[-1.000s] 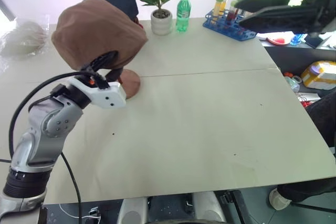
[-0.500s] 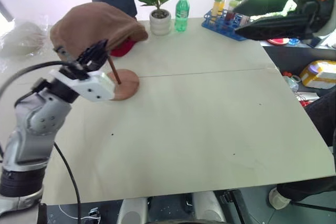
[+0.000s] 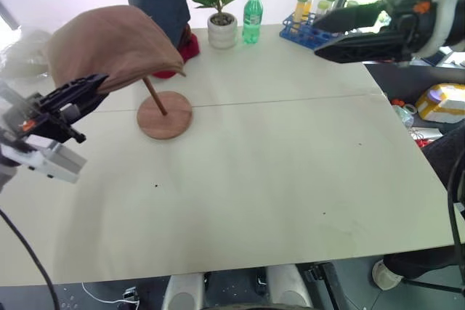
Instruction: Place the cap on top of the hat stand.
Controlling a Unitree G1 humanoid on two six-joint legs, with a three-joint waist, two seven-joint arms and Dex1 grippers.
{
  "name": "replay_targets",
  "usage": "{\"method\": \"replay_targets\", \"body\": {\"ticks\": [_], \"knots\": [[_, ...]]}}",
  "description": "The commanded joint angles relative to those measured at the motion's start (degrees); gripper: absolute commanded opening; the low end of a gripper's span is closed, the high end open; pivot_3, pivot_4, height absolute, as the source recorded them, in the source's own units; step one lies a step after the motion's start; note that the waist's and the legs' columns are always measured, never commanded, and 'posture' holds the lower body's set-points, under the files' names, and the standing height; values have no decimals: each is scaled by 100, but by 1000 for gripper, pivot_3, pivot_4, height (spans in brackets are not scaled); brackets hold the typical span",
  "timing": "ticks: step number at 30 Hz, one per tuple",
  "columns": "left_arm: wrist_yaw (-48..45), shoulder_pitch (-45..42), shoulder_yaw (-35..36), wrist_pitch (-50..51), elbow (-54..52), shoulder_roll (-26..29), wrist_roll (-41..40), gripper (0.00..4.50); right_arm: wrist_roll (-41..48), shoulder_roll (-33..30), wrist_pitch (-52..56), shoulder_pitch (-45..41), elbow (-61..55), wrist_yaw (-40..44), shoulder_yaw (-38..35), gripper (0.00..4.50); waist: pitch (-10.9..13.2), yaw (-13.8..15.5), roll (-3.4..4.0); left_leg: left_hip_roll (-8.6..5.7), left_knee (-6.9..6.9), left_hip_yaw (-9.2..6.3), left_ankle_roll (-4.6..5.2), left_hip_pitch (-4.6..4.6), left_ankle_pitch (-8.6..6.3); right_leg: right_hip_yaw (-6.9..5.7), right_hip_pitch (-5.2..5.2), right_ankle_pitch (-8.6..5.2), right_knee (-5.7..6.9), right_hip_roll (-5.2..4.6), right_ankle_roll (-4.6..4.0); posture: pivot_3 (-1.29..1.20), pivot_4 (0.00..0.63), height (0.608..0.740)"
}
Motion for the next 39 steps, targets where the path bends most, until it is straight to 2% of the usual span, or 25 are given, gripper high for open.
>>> {"method": "replay_targets", "body": {"ticks": [1,10,14,19,20,23,27,31,33,36,39], "knots": [[-244,-600,-383,-568,836,364,-269,59,-48,59,-115,-178,37,47,-80,4500,-1,7,1,1,0,1,0,-1,0,0,0,1,0,3,2,0,150,740],[-947,-1672,-1428,-1370,2094,789,-935,59,-203,68,-124,-87,57,16,-143,4500,-1,-14,0,5,-3,28,2,-1,-1,21,-13,15,1,9,21,0,150,740],[-1187,-1941,-1696,-1471,2281,775,-1215,1622,-212,33,-118,-32,-27,-4,-190,4500,-1,-15,0,9,-3,37,2,1,-1,29,-15,17,1,12,24,0,150,740],[-1227,-1992,-1692,-1513,2481,709,-1113,4264,-207,6,-100,10,-118,-51,-246,4500,-1,-9,0,9,0,39,2,0,-1,30,-16,18,2,12,26,0,150,740],[-1207,-1937,-1657,-1520,2477,698,-1076,4395,-201,10,-93,12,-130,-67,-259,4500,-1,-9,0,9,0,40,2,0,-1,31,-16,19,2,12,27,0,150,740],[-1030,-1552,-1394,-1361,2281,641,-947,4395,-183,7,-77,21,-152,-106,-294,4500,-1,-10,0,9,0,40,2,0,-1,31,-17,19,2,12,26,0,150,740],[-710,-548,-759,-960,1329,461,-730,4395,-177,28,-85,50,-148,-150,-327,4500,-1,-23,0,12,-2,44,4,0,-2,36,-19,19,1,12,26,0,150,740],[-396,615,199,-123,-341,-152,-150,4395,-174,40,-106,91,-168,-134,-323,4500,-1,-27,0,21,-3,47,3,0,-3,40,-22,21,-1,12,22,0,150,740],[-203,969,579,673,-1354,-596,254,4395,-174,-22,-145,122,-210,-11,-281,4500,-1,-15,0,22,-2,49,2,0,-4,42,-22,22,-1,13,21,0,150,740],[55,1127,914,1810,-2684,-1239,942,4395,-138,-104,-129,115,-306,159,-252,4500,-2,27,-2,22,4,48,2,0,-4,41,-18,23,-1,17,16,0,150,740],[225,946,922,2845,-3634,-1713,1813,4395,-109,-95,-64,60,-366,189,-262,4500,-4,25,-4,18,11,49,3,1,-4,42,-13,25,-2,17,13,0,150,740]]}}
